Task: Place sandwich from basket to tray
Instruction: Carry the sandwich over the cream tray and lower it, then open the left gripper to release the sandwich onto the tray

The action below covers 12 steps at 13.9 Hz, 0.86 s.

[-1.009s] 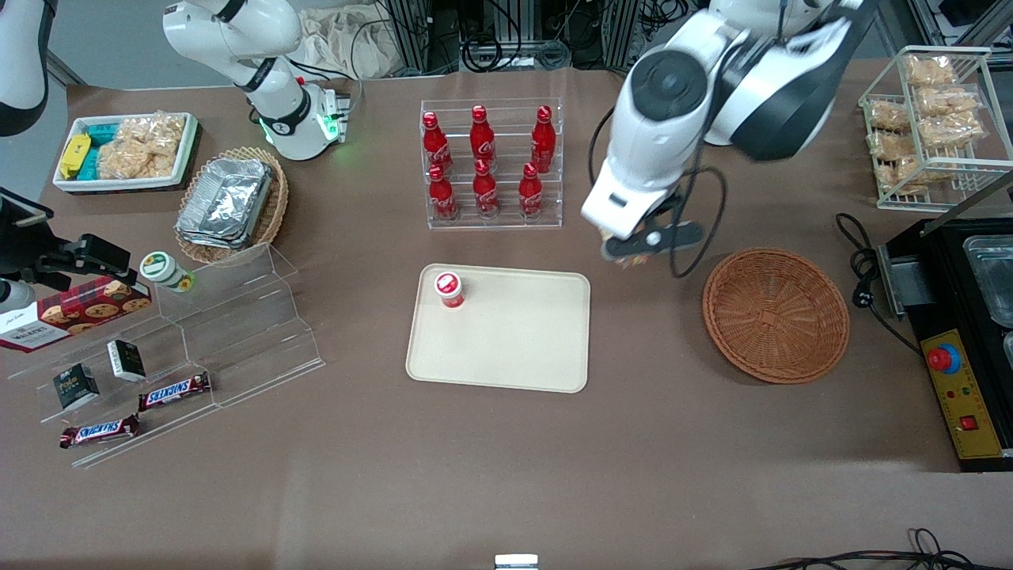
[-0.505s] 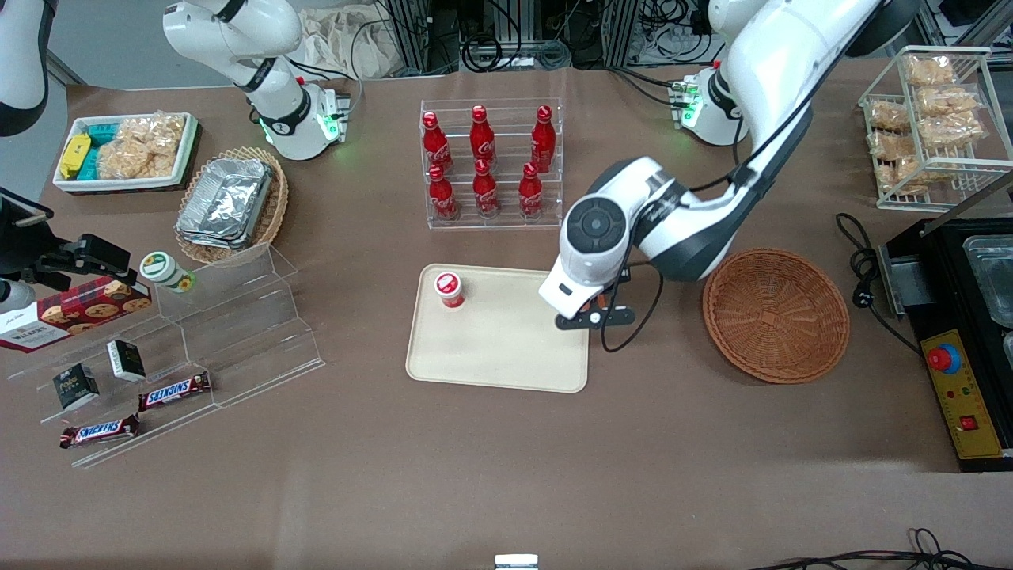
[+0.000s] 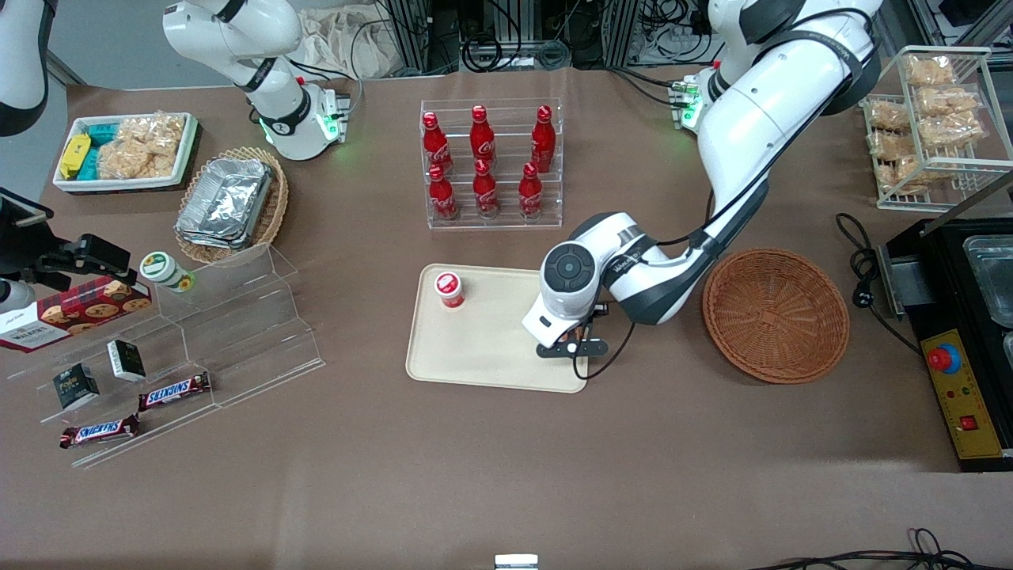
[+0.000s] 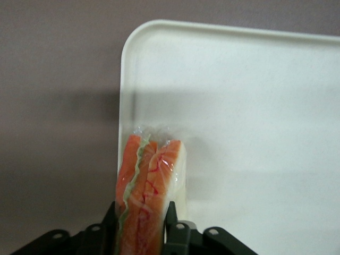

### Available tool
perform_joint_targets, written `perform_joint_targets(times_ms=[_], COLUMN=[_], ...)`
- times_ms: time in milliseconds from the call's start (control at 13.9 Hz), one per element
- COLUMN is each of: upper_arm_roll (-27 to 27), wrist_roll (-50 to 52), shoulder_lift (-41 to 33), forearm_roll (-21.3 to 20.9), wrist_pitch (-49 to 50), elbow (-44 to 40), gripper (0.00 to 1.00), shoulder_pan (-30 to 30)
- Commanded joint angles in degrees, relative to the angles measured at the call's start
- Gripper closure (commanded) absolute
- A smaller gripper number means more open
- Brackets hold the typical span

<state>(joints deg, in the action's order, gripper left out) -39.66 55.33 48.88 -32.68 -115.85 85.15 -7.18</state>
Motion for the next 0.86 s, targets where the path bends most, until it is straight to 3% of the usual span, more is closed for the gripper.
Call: perform_joint_targets(times_ms=[0, 216, 432, 793], upper_arm_roll=[0.5, 0.5, 0.4, 0.3], wrist_roll=[2.3, 6.2, 12.2, 16.1], shoulder_lift=[1.2, 0.1, -6.3, -18.5], forearm_roll=[-1.6, -1.7, -0.8, 5.1], wrist_pitch=[0.6, 1.1, 2.0, 14.4], elbow=[-3.3, -4.9, -4.6, -4.2], gripper=[0.0, 0.0, 0.0, 0.0], shoulder_pan=[-1.9, -2.0, -1.4, 1.6])
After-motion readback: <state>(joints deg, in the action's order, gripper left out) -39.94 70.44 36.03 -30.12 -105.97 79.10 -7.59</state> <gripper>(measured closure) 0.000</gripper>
